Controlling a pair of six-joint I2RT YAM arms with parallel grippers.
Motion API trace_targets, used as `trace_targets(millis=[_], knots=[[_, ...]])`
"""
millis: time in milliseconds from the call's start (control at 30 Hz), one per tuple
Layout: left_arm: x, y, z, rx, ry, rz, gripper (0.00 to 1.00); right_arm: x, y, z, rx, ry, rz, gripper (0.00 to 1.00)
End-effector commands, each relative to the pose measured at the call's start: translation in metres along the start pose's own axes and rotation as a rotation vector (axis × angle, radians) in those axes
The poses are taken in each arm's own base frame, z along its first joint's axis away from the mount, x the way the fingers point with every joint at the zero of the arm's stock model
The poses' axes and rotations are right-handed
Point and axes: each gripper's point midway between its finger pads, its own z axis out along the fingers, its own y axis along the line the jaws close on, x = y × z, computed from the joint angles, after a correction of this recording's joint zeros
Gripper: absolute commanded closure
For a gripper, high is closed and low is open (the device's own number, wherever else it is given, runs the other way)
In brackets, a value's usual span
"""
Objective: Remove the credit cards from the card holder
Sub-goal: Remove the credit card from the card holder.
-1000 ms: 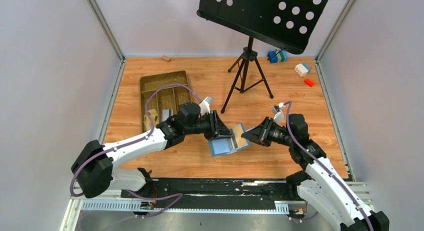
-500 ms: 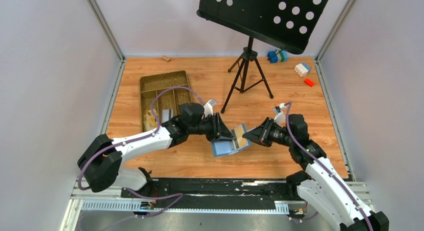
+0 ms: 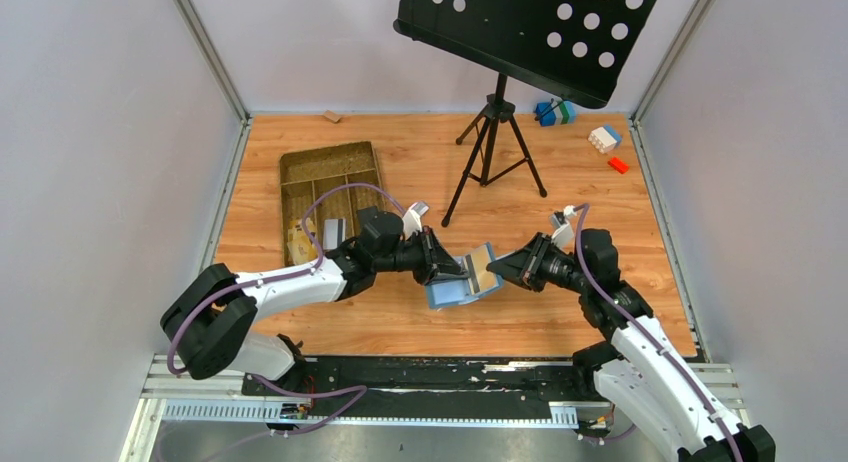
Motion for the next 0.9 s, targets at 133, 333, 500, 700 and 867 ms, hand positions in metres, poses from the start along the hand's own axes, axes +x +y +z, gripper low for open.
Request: trace_targets(millis=[133,333,500,700,867], knots=[[0.0,-0.044,-0.006,0.156,-0.016,0.048,0.95,0.006,0.014,-0.003,-0.064,0.029,-0.008,1.0],[-0.004,-0.02,-0.01,-0.017,-0.029,0.096,1.0,-0.002,-0.004,-0.008,0.075,-0.022,-0.033,1.0],[-0.001,0.013,-0.019,-0.233,0.006,0.138,1.0,-0.012,-0.007,-0.013,0.141,-0.07,-0.053,1.0],[-0.001,0.025,-0.028,-0.303,0.002,0.162,0.85,-0.019,-0.01,-0.016,0.178,-0.109,-0.052,1.0],[0.001,0.035,-0.033,-0.335,-0.005,0.156,0.53,-0.02,-0.011,-0.017,0.181,-0.117,-0.047,1.0]])
